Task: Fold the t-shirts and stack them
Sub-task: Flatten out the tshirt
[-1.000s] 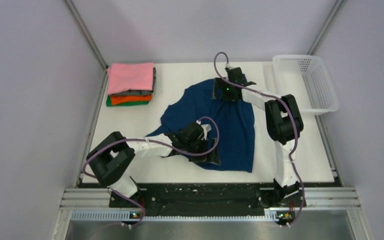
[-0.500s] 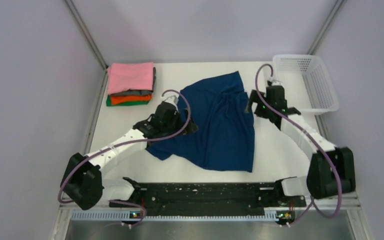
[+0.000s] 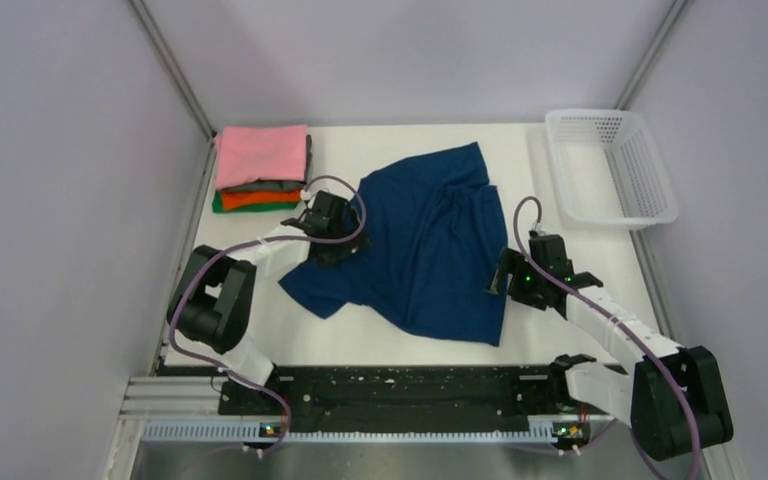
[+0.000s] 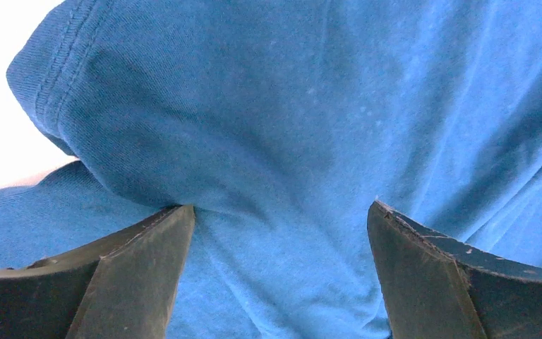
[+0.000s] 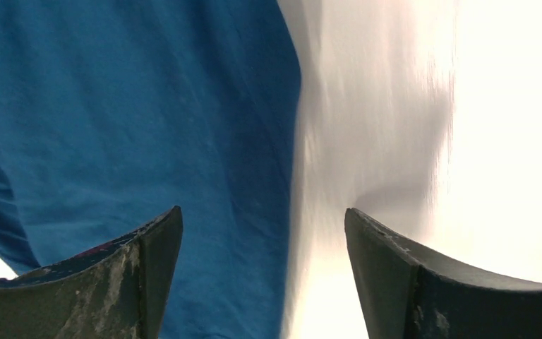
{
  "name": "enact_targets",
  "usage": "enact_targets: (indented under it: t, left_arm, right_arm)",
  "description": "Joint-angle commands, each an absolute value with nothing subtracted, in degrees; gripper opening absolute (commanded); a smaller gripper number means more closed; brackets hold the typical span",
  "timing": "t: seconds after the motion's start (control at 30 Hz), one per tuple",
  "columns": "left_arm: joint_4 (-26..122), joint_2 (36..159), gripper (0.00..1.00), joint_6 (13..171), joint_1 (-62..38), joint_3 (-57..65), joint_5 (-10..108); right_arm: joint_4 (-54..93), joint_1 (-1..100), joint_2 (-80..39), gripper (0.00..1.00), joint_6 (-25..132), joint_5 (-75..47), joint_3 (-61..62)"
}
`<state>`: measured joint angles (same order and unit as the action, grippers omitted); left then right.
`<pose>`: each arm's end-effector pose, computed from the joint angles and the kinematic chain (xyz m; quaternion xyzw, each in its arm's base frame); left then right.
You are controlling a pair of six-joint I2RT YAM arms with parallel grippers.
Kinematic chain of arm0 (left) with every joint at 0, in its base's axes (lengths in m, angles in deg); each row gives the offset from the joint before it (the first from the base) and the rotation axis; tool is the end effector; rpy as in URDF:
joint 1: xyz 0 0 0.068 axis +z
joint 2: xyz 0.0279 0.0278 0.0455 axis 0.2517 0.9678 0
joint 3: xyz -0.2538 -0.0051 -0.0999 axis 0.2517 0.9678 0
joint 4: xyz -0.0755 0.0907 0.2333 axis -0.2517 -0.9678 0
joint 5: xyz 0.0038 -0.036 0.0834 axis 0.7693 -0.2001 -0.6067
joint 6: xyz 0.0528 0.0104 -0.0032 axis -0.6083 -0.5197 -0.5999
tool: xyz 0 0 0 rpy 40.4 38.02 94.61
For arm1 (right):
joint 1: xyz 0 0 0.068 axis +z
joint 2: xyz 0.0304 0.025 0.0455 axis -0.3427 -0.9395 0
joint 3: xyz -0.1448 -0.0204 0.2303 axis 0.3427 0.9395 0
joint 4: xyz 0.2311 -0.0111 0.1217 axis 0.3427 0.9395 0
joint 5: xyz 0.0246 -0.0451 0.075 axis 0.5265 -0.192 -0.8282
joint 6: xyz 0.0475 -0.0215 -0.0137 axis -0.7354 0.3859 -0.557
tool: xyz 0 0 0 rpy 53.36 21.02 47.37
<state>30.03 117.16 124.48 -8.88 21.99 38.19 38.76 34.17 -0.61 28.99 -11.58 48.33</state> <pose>0.3019 -0.1291 0.1714 -0.1788 0.9404 -0.1409 0.2527 0.1885 0.0508 0.1704 0.1263 0.9407 0.1601 0.2712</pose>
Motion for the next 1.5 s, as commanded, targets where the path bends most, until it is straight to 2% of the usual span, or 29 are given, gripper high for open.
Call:
enact_targets:
  t: [0.0, 0.17, 0.27, 0.33, 0.4, 0.43, 0.63, 0.9, 1.1, 1.27, 1.37, 1.47]
  left_arm:
    - [25.1, 114.9, 0.99, 128.4, -8.7, 31.0, 35.8]
    - [21.1, 99.8, 0.99, 138.0, -16.1, 42.6, 38.4]
    - [17.9, 91.8, 0.99, 143.6, -25.7, 43.8, 36.2]
    - [18.2, 88.9, 0.99, 144.6, -27.1, 43.7, 36.4]
    - [19.2, 88.5, 0.99, 143.1, -27.2, 42.2, 35.3]
    - [19.5, 89.2, 0.99, 142.0, -27.2, 41.0, 34.1]
    - [20.6, 102.0, 0.99, 136.8, -26.8, 29.8, 24.5]
    - [27.2, 117.6, 0.99, 132.6, -20.0, 21.9, 26.9]
    - [30.8, 125.2, 0.99, 130.7, -16.0, 17.1, 32.6]
    - [33.0, 124.8, 0.99, 131.5, -15.2, 19.2, 36.8]
    - [32.6, 122.3, 0.99, 131.8, -15.2, 21.7, 35.8]
    - [32.3, 119.9, 0.99, 131.9, -15.2, 23.4, 34.6]
  right_arm:
    - [38.3, 34.4, -0.7, 0.79, 27.9, -10.1, 49.5]
    - [34.3, 34.4, -4.9, 0.64, 27.0, -12.0, 49.4]
    - [32.4, 34.4, -7.3, 0.45, 27.3, -13.8, 48.6]
    - [32.2, 34.5, -8.5, 0.31, 27.6, -13.5, 48.1]
    - [32.8, 34.4, -8.8, 0.16, 28.1, -11.9, 47.4]
    - [33.6, 34.4, -8.8, 0.12, 28.4, -10.8, 46.9]
    - [39.3, 33.7, -9.5, 0.00, 31.2, -1.1, 43.0]
    - [50.2, 32.3, -14.3, 0.00, 32.5, 16.0, 30.5]
    - [58.1, 33.8, -19.7, 0.00, 31.1, 18.4, 21.5]
    - [63.9, 45.8, -23.9, 0.03, 25.9, 22.5, 18.3]
    - [63.9, 55.9, -28.9, 0.11, 22.2, 20.5, 15.2]
    - [62.8, 65.9, -35.0, 0.25, 21.5, 18.6, 8.5]
